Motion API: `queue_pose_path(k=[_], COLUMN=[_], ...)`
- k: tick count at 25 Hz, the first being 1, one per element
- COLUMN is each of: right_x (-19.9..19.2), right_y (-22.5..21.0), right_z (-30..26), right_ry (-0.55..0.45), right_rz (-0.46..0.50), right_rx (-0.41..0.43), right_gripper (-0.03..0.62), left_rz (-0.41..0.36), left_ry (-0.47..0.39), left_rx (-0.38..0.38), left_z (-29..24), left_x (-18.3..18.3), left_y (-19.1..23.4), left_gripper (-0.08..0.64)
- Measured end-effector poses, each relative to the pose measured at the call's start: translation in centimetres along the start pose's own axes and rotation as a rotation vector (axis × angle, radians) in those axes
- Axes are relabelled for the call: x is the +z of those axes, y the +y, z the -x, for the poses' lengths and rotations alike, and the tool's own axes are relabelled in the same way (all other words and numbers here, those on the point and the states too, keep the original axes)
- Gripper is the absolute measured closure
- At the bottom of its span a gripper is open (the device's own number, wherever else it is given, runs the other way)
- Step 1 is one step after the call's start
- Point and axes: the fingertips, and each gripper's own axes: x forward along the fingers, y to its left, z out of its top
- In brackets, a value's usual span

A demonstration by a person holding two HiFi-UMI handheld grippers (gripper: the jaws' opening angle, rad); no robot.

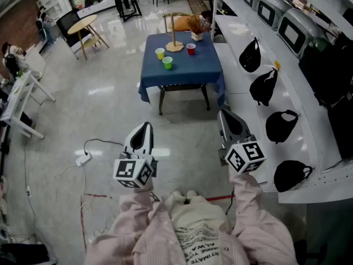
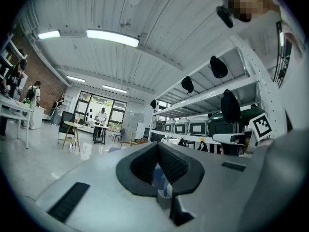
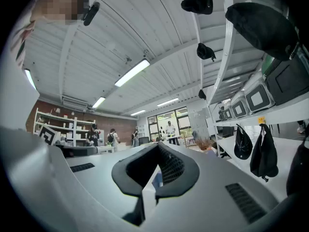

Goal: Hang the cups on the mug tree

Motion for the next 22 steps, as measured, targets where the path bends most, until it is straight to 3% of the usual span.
queue_pose_path(k=[8,15,17,22], right_x=[-0.4,-0.9,-1.1,-1.9], right_y=[1.1,0.4,0.3,-0.4], right_z=[-0.1,-0.8,-1.1,-1.7], right_ry=[-0.010,-0.006,-0.006,0.003], right_rz=[0.082,0.078,0.051,0.003], right_rx=[0.019,-0.009,-0.009,-0.001], right_gripper=[0.595,0.591,0.501,0.421], left_rz=[0.003,0.002,0.006,0.013], left_ry=[0.005,0.009,0.008,0.015], left_rx=[-0.017,-0.028,-0.028,-0.026], left_z=[-0.4,-0.8,-0.8,-1.1], left_x=[-0.4,-0.6,-0.7,-1.0], left_y=[0.1,0.3,0.4,0.5], left_gripper=[0.561,0.561,0.561,0.561])
